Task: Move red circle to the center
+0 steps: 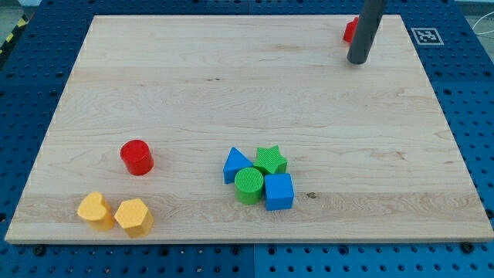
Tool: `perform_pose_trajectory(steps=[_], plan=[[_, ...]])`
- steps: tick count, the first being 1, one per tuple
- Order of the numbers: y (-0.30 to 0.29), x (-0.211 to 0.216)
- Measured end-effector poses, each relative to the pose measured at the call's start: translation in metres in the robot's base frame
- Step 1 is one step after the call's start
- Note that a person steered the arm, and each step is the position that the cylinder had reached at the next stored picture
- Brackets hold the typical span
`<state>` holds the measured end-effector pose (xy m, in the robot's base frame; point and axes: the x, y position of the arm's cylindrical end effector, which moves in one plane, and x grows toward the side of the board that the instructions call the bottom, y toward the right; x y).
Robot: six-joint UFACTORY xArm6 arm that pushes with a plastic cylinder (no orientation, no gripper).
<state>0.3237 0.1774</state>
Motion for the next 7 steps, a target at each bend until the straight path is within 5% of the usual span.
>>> perform_pose_trajectory(steps=[4, 7], plan=[[-0.021, 0.048], [-0.165, 0.064]])
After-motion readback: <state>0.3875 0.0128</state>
